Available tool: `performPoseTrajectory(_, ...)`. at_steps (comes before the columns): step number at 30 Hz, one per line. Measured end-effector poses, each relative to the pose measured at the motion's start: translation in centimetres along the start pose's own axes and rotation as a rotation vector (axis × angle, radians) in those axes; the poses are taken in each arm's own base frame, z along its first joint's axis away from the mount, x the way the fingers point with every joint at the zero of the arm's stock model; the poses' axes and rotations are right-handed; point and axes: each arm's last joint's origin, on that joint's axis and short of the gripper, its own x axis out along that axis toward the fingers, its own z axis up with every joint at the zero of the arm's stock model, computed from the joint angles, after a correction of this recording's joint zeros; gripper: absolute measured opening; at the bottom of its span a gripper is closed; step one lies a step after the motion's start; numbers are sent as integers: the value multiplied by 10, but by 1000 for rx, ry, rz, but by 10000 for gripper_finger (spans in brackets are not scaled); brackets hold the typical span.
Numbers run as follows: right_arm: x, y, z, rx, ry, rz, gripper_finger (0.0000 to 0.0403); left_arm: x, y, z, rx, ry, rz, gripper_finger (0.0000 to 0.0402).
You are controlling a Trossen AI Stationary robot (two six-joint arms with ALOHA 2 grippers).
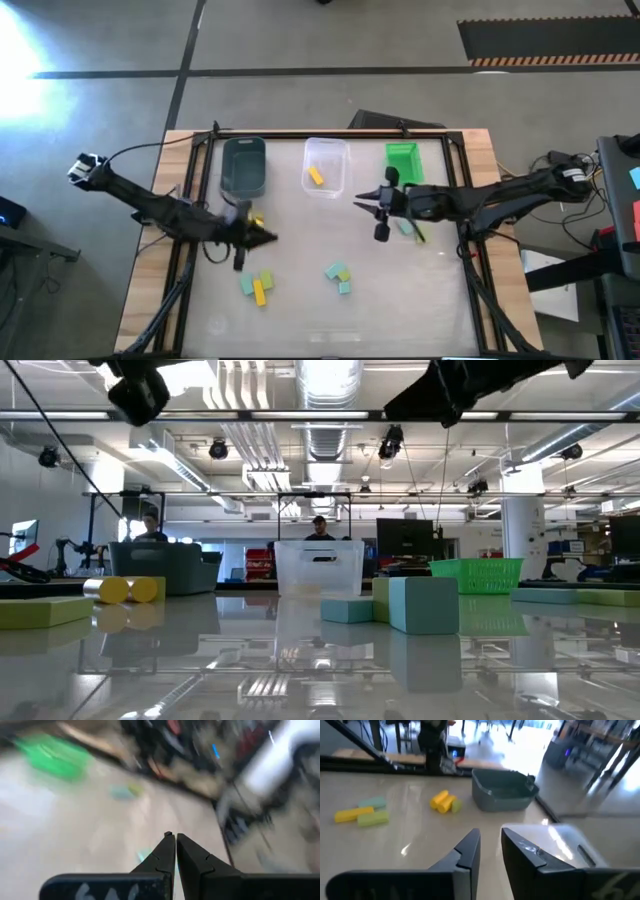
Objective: Sort & place blocks by color
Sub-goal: Put the green block into the blue bin
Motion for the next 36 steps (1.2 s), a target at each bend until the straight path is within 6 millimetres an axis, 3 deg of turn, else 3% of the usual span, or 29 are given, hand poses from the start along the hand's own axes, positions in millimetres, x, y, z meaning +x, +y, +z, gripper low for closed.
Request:
performPoseTrajectory(7, -13, -5, -2, -59, -86, -11, 64, 43, -22, -29, -98, 516, 19, 0)
performPoseTrajectory(10, -15, -5, 0, -86, -98, -13, 65, 57, -24, -52, -118, 733, 45, 0)
performPoseTrajectory(17, -16, -6, 1, -105, -105, -16, 65, 79, -15, -88, -74, 919, 150, 0)
performPoseTrajectory(26, -17, -6, 0, -104, -99, -15, 64, 94, -3, -112, 8, 1000, 208, 0)
performPoseTrajectory(36, -17, -6, 0, -68, -100, -13, 60, 94, 25, -87, 150, 823, 410, 0)
